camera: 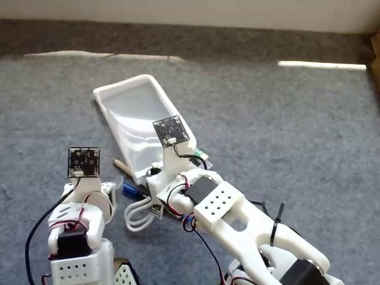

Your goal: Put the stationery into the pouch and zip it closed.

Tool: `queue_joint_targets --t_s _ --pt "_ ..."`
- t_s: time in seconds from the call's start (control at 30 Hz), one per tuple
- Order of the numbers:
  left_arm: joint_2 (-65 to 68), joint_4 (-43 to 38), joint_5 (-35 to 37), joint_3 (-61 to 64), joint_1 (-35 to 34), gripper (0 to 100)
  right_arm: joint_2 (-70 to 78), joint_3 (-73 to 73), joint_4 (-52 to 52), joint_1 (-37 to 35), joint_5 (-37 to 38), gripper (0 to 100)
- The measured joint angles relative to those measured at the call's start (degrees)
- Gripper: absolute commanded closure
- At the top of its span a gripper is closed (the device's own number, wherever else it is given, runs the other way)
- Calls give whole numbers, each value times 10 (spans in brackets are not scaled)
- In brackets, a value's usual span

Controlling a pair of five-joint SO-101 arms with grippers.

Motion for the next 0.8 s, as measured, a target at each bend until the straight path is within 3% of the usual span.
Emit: queue_joint_targets --t_s 0.13,0.57,0.8 --pt "0 0 40 -29 0 694 0 0 0 0 26 995" --pt "0 60 46 -54 2 694 0 -37 1 0 47 995" --pt "-1 60 46 -54 50 694 0 -38 1 0 47 995"
